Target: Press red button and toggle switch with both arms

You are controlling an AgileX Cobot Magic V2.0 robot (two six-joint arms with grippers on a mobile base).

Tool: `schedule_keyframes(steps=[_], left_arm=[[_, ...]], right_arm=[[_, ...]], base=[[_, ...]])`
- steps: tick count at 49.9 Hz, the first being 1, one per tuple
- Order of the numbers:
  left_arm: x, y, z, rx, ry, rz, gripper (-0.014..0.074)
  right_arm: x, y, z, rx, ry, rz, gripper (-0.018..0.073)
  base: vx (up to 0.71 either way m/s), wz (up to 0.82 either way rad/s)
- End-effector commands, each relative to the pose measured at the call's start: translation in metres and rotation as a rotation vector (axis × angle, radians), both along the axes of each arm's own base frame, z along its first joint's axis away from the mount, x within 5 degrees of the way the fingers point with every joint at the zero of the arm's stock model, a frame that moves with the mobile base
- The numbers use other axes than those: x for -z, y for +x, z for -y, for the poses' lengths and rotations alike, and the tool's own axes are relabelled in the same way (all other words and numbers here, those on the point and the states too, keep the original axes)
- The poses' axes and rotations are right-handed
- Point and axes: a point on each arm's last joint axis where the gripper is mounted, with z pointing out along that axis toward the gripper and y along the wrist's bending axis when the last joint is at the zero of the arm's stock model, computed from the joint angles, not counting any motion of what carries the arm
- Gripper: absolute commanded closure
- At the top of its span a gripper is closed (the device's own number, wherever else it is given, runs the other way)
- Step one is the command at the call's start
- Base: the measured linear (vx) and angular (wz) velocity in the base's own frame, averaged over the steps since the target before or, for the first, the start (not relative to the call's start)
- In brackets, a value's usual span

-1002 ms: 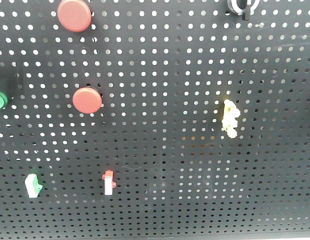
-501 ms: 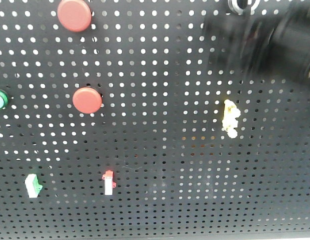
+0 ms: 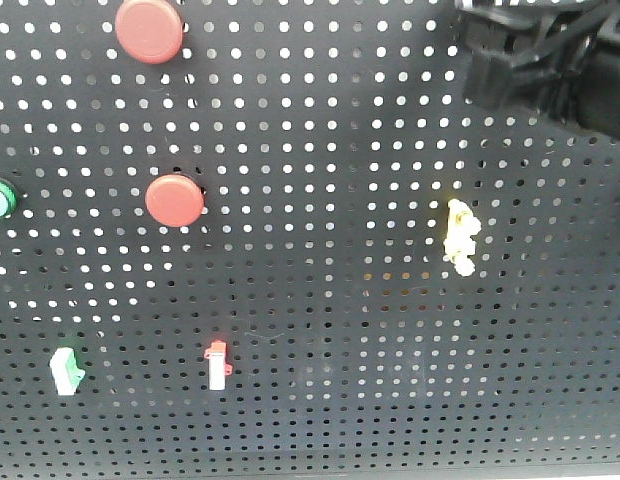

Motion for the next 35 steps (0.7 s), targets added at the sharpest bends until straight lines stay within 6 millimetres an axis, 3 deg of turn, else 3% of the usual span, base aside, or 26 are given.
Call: schedule_keyframes(steps=[1, 16, 35], left_arm=[[-0.015, -0.002, -0.004, -0.026, -0.077, 0.066, 0.0595], [-0.015, -0.002, -0.004, -0.024, -0.079, 0.060, 0.0595], [-0.014, -0.003, -0.003, -0.020, -0.075, 0.053, 0.0595]], right_arm=[[-0.018, -0.005, 0.011, 0.064, 0.051, 0.085, 0.0562], [-0.018, -0.001, 0.013, 0.095, 0.056, 0.102, 0.0562], [-0.016, 0.007, 0.056, 0.232, 0.022, 0.051, 0.0562]], base=[[0.00, 0.00], [0.00, 0.00], [0.00, 0.00]])
